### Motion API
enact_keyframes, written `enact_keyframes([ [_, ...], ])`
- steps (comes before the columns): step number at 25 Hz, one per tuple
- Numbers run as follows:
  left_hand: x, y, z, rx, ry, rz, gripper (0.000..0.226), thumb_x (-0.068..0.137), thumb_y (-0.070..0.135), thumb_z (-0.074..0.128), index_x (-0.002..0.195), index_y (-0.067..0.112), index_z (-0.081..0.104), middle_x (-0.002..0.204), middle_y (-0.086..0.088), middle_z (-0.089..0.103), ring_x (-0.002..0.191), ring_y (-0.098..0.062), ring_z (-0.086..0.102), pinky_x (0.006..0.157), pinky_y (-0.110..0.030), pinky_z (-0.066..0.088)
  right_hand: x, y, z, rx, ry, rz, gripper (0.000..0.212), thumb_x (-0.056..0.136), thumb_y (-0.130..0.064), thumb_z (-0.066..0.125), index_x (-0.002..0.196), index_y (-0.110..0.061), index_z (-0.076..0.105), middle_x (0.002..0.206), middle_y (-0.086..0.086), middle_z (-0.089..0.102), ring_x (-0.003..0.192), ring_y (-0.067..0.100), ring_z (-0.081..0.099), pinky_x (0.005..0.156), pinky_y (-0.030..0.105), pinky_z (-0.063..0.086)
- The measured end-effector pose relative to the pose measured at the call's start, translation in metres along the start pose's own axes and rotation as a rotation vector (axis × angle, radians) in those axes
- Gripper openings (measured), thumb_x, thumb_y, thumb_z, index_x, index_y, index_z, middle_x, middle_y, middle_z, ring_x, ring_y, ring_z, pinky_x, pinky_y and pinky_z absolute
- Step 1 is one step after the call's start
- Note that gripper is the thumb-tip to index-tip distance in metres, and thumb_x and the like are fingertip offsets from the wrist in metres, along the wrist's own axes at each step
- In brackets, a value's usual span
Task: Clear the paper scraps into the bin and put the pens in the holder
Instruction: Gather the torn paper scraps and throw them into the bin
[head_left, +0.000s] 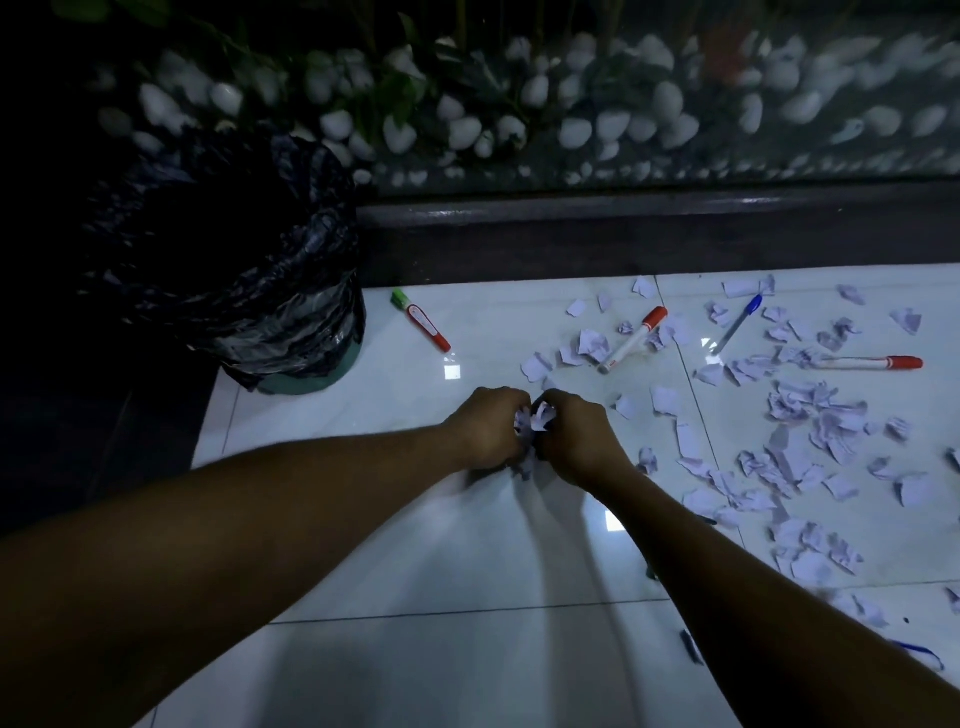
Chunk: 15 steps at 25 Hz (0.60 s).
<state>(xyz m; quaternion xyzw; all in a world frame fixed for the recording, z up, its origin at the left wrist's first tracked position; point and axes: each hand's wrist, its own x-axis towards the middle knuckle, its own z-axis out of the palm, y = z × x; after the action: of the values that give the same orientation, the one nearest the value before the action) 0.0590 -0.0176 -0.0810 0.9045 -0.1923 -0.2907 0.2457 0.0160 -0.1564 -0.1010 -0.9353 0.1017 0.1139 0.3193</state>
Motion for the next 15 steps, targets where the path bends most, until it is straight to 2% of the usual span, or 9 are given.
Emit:
enact_keyframes([
  [2, -0.002, 0.007, -0.016, 0.001, 0.014, 0.017, 0.025, 0.075, 0.012, 0.079, 0.094, 0.01, 0.064, 0.098, -0.004, 0.065, 0.09, -0.023, 0.061, 0.06, -0.02, 0.041, -0.001, -0.01, -0.013, 0.092, 0.035, -0.004, 0.015, 0.078, -0.001, 0.063, 0.093, -0.001, 0.066, 0.088, 0.011, 0.072, 0.084, 0.027, 0.065, 0.067, 0.029, 0.041],
  [4, -0.005, 0.017, -0.046, 0.01, 0.057, 0.058, 0.023, 0.073, 0.011, 0.081, 0.091, 0.012, 0.066, 0.096, -0.003, 0.066, 0.087, -0.023, 0.062, 0.067, -0.025, 0.046, 0.001, -0.029, -0.034, 0.152, 0.071, -0.027, 0.01, 0.078, -0.002, 0.064, 0.087, -0.005, 0.066, 0.08, 0.007, 0.069, 0.077, 0.024, 0.063, 0.067, 0.029, 0.046],
  [6, -0.01, 0.026, -0.083, 0.035, 0.107, 0.099, 0.02, 0.072, 0.009, 0.079, 0.083, 0.014, 0.063, 0.09, -0.004, 0.068, 0.084, -0.025, 0.065, 0.066, -0.03, 0.051, 0.007, -0.054, -0.059, 0.169, 0.092, -0.071, 0.004, 0.08, -0.009, 0.066, 0.081, -0.01, 0.063, 0.077, 0.004, 0.068, 0.074, 0.023, 0.064, 0.066, 0.03, 0.05],
  [9, -0.026, 0.039, -0.153, 0.029, 0.177, 0.149, 0.025, 0.067, 0.011, 0.084, 0.085, 0.009, 0.066, 0.085, -0.006, 0.074, 0.08, -0.025, 0.071, 0.064, -0.035, 0.06, 0.017, -0.108, -0.106, 0.153, 0.128, -0.184, 0.014, 0.081, -0.015, 0.069, 0.071, -0.017, 0.059, 0.071, -0.001, 0.065, 0.068, 0.016, 0.059, 0.059, 0.027, 0.043],
  [11, -0.04, 0.042, -0.197, 0.051, 0.263, 0.164, 0.029, 0.068, 0.012, 0.085, 0.089, 0.009, 0.067, 0.085, -0.007, 0.074, 0.077, -0.02, 0.07, 0.064, -0.031, 0.056, 0.023, -0.151, -0.132, 0.152, 0.162, -0.286, 0.02, 0.081, -0.014, 0.069, 0.066, -0.02, 0.057, 0.066, -0.005, 0.062, 0.063, 0.012, 0.056, 0.054, 0.025, 0.041],
  [15, -0.075, 0.022, -0.267, 0.03, 0.446, 0.12, 0.022, 0.071, 0.004, 0.08, 0.084, 0.008, 0.063, 0.079, -0.012, 0.071, 0.071, -0.021, 0.063, 0.064, -0.033, 0.05, 0.041, -0.233, -0.146, 0.254, 0.158, -0.354, 0.009, 0.081, -0.021, 0.072, 0.076, -0.015, 0.068, 0.07, 0.003, 0.068, 0.067, 0.014, 0.061, 0.057, 0.025, 0.045],
])
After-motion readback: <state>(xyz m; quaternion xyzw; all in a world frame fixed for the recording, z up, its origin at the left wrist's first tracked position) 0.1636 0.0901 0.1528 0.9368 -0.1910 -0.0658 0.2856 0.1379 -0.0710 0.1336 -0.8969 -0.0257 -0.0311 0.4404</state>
